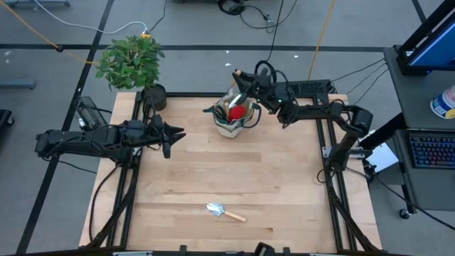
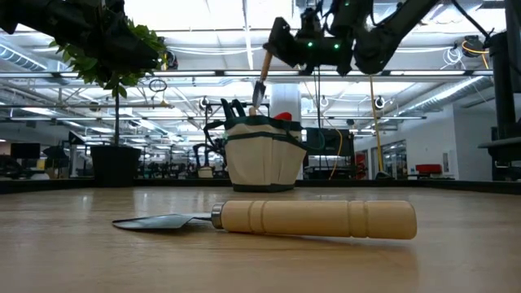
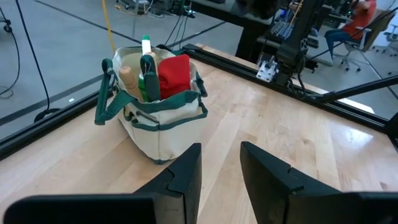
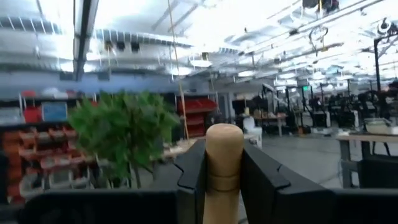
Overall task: Pick & Place Garden tools in Gardening bag
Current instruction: Put the right hand trowel into the gardening tool bag, then put the hand trowel into the gardening tool bag
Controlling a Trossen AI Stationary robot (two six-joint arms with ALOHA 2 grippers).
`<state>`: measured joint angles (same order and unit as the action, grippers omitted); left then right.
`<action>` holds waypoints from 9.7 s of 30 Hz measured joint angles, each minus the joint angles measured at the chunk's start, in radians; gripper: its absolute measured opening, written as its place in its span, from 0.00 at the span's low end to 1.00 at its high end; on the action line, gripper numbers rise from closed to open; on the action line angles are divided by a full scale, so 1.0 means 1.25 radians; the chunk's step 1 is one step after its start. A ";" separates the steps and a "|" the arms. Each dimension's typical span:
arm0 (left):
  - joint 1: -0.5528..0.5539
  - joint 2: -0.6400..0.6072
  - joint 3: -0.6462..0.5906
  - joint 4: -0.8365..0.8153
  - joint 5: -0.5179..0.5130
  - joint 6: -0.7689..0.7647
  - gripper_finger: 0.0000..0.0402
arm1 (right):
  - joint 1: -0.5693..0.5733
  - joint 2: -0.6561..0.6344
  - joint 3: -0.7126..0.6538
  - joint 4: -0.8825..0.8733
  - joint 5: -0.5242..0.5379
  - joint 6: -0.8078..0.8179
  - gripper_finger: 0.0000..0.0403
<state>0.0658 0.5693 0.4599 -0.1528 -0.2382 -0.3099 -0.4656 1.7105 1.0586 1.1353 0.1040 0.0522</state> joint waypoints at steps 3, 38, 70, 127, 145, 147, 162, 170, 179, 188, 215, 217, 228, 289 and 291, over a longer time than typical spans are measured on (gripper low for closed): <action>0.000 0.000 0.000 0.000 0.000 0.000 0.29 | 0.000 0.021 0.022 -0.031 -0.002 -0.030 0.15; 0.000 0.000 0.000 0.000 0.000 -0.006 0.29 | 0.007 0.044 0.031 -0.257 -0.044 -0.045 0.24; -0.032 0.000 0.000 0.007 0.002 0.035 0.29 | -0.016 -0.259 -0.133 -0.450 -0.273 -0.072 0.12; -0.430 1.077 0.883 -0.150 0.030 -0.199 0.29 | 0.002 -0.913 -0.834 -0.082 -0.479 0.191 0.00; -0.423 1.126 0.883 -0.171 0.079 -0.240 0.29 | 0.002 -0.913 -0.834 -0.472 -0.434 0.173 0.00; -0.419 1.126 0.883 -0.189 0.080 -0.235 0.29 | 0.002 -0.913 -0.834 -0.492 -0.422 0.162 0.00; -0.438 1.192 0.884 -0.199 0.136 -0.094 0.29 | 0.029 -0.917 -0.749 -0.646 -0.416 0.140 0.00; -0.442 1.210 0.883 -0.213 0.156 -0.111 0.29 | 0.118 -0.978 -0.655 -0.777 -0.340 0.104 0.00; -0.442 1.232 0.883 -0.209 0.160 -0.139 0.29 | 0.199 -1.106 -0.583 -1.047 -0.184 0.047 0.00; -0.442 1.233 0.883 -0.200 0.149 -0.146 0.29 | 0.219 -1.227 -0.583 -1.107 -0.161 0.060 0.00; -0.440 1.284 0.883 -0.169 0.104 -0.031 0.29 | 0.219 -1.281 -0.582 -1.165 -0.167 0.099 0.00; -0.438 1.287 0.882 -0.181 0.099 -0.041 0.29 | 0.219 -1.281 -0.582 -1.164 -0.167 0.099 0.00; -0.441 1.317 0.883 -0.168 0.106 -0.031 0.29 | 0.219 -1.281 -0.582 -1.164 -0.167 0.114 0.00; -0.006 1.038 0.882 0.305 -0.117 0.346 0.17 | 0.221 -1.281 -0.582 -1.151 -0.168 0.107 0.00; 0.028 1.038 0.882 0.320 -0.086 0.347 0.17 | 0.220 -1.281 -0.582 -1.151 -0.168 0.107 0.00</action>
<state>0.1012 1.8671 1.5627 0.2474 -0.3452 0.1243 -0.1902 0.1097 0.3309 -0.3038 -0.1057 0.1862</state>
